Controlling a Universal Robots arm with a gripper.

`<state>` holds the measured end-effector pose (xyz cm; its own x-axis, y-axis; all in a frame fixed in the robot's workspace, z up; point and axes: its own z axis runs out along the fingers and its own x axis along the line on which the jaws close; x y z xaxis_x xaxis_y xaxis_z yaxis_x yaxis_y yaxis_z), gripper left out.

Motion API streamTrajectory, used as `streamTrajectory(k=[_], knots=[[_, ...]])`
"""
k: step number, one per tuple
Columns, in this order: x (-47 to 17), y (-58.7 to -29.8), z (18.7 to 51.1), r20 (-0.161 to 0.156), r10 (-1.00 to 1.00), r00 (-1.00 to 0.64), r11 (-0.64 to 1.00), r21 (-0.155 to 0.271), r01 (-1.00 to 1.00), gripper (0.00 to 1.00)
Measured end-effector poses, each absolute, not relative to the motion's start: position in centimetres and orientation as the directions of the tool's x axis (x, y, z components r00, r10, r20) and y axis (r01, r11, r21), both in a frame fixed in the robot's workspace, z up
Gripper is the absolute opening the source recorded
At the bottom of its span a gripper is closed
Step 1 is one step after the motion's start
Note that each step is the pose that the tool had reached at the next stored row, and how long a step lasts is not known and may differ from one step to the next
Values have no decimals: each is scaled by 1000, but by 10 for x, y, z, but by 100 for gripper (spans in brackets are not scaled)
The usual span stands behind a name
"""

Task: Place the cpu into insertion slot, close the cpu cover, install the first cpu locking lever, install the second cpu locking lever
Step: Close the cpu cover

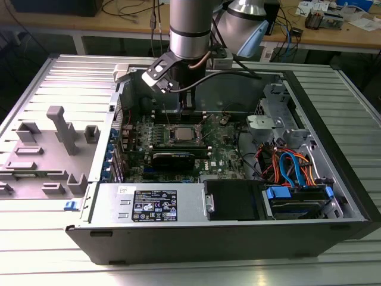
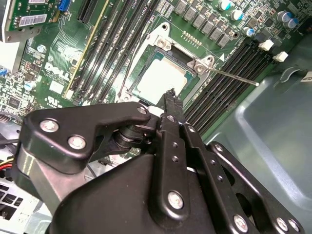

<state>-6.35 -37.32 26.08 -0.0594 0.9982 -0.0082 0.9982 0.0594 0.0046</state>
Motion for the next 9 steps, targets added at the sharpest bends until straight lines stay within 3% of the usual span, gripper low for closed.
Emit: streamTrajectory(k=[9], knots=[[-63,-373,264,-8,998,-59,59,4,998,11]])
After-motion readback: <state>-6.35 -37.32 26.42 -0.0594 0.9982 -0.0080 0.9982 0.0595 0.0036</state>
